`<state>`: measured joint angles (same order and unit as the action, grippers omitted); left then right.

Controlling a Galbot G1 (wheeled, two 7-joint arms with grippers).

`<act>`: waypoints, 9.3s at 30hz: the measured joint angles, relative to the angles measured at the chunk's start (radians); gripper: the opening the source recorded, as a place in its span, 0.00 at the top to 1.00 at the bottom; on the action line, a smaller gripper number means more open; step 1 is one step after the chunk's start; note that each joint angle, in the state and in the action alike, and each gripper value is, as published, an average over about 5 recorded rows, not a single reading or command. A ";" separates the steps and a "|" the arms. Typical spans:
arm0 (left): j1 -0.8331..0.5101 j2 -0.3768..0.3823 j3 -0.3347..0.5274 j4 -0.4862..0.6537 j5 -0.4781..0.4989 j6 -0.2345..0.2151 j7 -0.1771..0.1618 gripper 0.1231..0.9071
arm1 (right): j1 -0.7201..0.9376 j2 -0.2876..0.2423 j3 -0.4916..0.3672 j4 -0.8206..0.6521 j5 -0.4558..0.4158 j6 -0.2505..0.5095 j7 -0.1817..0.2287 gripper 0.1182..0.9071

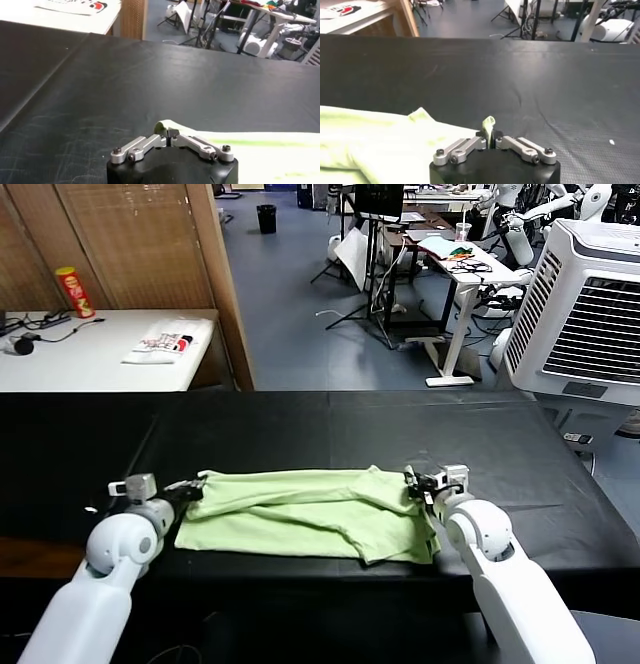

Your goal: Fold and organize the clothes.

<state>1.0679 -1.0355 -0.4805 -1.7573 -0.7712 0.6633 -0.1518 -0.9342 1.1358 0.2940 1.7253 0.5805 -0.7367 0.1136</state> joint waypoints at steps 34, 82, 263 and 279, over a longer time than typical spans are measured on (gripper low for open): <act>0.235 -0.019 -0.112 -0.133 0.087 -0.049 0.039 0.14 | -0.133 -0.086 0.106 0.259 0.077 0.000 -0.005 0.14; 0.293 0.155 -0.168 -0.241 0.380 -0.113 0.040 0.96 | -0.236 -0.042 0.181 0.302 -0.026 0.000 -0.003 0.14; 0.340 0.191 -0.387 -0.228 0.049 -0.144 0.003 0.99 | -0.252 0.090 -0.031 0.278 -0.359 0.188 -0.091 0.14; 0.290 0.098 -0.128 -0.443 0.227 -0.132 -0.086 0.99 | -0.312 0.085 -0.005 0.297 -0.363 0.188 -0.097 0.14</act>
<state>1.3577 -0.9372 -0.6086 -2.2004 -0.5446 0.5312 -0.2373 -1.2465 1.2205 0.2891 2.0228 0.2172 -0.5485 0.0164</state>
